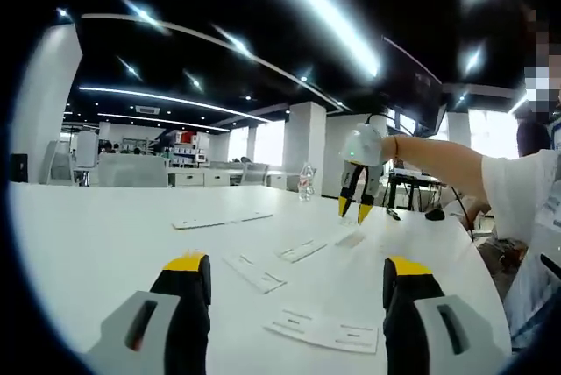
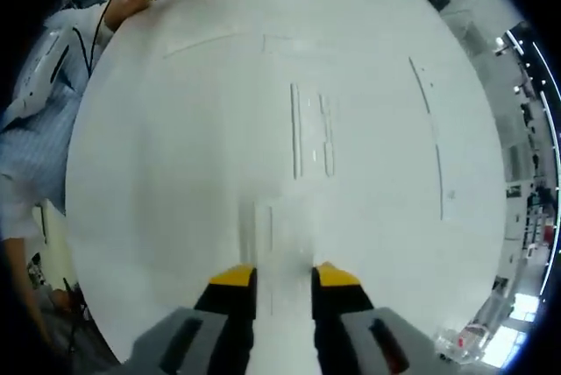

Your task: Locate the socket holder cover, grip the socket holder cover, clip it into the socket holder slot.

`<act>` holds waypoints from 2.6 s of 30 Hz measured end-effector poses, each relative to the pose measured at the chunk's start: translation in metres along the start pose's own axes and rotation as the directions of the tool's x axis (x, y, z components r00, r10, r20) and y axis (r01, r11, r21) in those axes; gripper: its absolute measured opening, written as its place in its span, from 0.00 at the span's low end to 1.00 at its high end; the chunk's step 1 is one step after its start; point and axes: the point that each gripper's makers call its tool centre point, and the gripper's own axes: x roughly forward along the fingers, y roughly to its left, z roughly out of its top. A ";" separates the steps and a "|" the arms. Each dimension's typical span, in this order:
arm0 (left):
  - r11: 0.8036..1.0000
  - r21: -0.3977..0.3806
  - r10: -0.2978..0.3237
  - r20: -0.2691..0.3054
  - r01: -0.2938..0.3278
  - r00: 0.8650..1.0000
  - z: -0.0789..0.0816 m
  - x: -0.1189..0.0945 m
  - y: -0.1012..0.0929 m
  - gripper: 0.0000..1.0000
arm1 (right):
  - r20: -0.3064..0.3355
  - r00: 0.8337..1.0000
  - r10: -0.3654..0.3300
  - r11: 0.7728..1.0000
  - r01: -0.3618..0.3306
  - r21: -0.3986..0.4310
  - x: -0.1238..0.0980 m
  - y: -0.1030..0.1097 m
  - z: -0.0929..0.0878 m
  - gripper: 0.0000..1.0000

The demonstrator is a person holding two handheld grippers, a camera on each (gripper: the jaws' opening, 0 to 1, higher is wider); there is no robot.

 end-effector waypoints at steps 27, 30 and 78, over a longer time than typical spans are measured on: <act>1.000 -0.007 -0.005 0.018 0.005 1.000 0.005 -0.005 -0.001 0.80 | -0.059 0.997 0.054 0.998 -0.056 -0.034 0.041 -0.016 0.016 0.25; 1.000 -0.008 -0.006 0.016 0.007 1.000 0.004 -0.005 -0.002 0.80 | -0.055 0.997 0.062 0.997 -0.064 -0.033 0.041 -0.016 0.017 0.25; 1.000 -0.013 -0.014 0.028 0.014 1.000 0.011 -0.009 -0.007 0.79 | -0.089 0.991 0.099 0.995 -0.100 -0.009 0.041 -0.016 0.028 0.25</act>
